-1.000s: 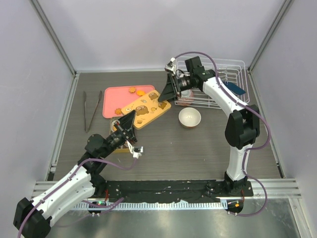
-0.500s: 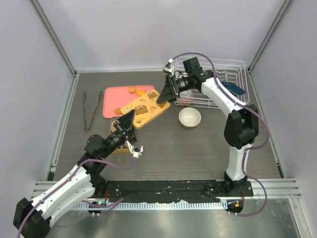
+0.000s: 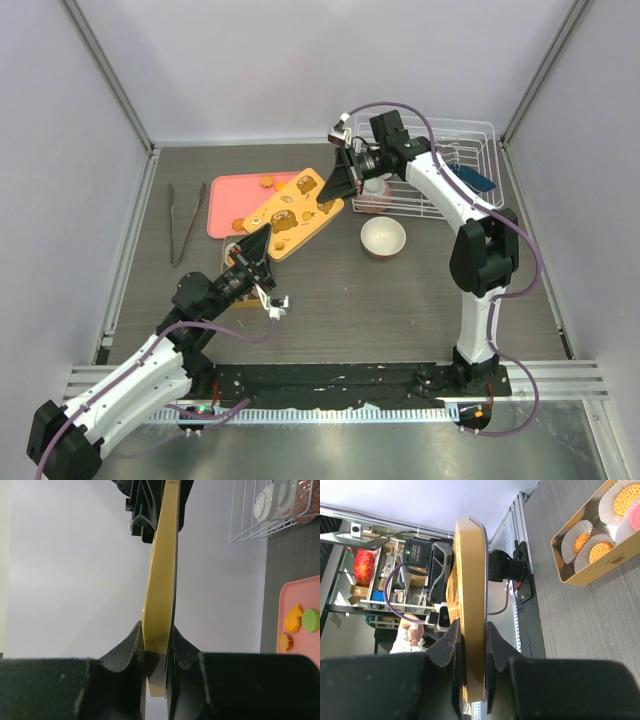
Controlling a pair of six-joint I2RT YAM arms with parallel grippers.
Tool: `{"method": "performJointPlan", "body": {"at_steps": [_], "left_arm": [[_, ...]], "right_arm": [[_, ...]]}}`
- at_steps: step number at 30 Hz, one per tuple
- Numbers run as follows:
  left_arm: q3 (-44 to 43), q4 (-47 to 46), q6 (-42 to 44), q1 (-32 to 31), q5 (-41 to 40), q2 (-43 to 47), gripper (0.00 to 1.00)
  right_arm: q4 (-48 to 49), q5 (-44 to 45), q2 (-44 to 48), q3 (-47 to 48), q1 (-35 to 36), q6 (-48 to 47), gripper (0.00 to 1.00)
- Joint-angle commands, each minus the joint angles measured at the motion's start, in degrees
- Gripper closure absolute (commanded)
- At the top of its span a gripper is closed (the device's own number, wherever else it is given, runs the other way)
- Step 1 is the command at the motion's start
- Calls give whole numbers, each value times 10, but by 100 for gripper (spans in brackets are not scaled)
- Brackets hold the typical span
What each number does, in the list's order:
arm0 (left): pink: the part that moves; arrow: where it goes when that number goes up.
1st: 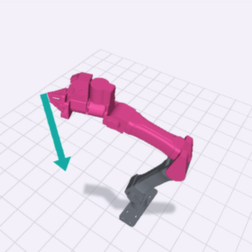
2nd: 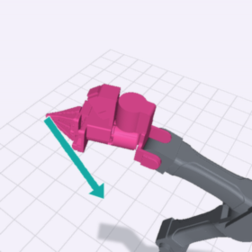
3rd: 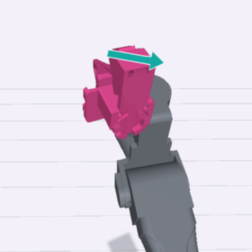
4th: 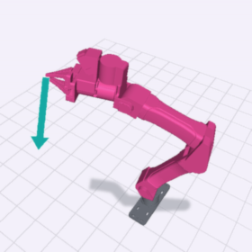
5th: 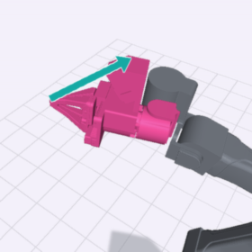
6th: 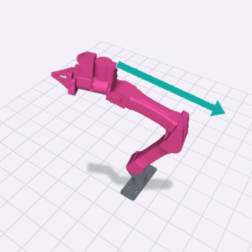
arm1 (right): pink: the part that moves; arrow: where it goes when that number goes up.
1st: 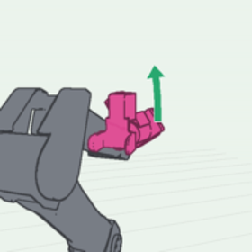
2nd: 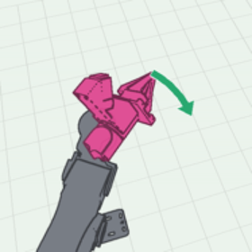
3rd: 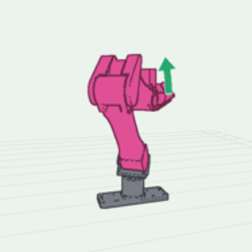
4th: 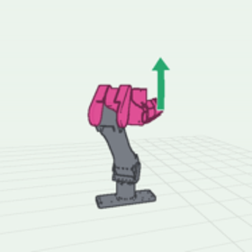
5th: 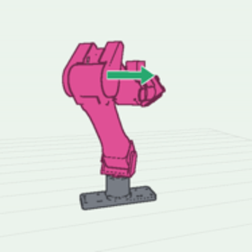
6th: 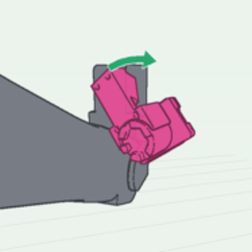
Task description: Pack the cookies
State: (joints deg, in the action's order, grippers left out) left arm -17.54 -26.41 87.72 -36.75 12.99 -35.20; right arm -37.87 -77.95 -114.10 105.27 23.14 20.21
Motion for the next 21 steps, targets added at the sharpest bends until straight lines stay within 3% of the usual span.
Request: {"method": "performJointPlan", "body": {"at_steps": [1, 5, 8, 12, 17, 19, 21], "left_arm": [[-7, -14, 3, -5, 8, -3, 93], [2, -5, 5, -5, 5, 1, 86], [14, 2, 10, -6, 5, 12, 76], [27, 22, 13, -6, 6, 24, 52], [25, 38, 10, -5, -3, 19, 41], [21, 50, 7, -6, -8, 19, 31], [19, 75, 7, -6, -10, 22, 9]], "right_arm": [[14, 16, -10, 32, 16, -17, 90], [14, 4, -13, 34, 16, -16, 96], [15, -4, -14, 44, 16, -14, 99], [15, -12, -10, 58, 16, -11, 99], [16, -18, -6, 70, 13, -7, 99], [16, -19, -6, 74, 7, -6, 99], [17, -19, -5, 77, 1, -2, 99]]}}
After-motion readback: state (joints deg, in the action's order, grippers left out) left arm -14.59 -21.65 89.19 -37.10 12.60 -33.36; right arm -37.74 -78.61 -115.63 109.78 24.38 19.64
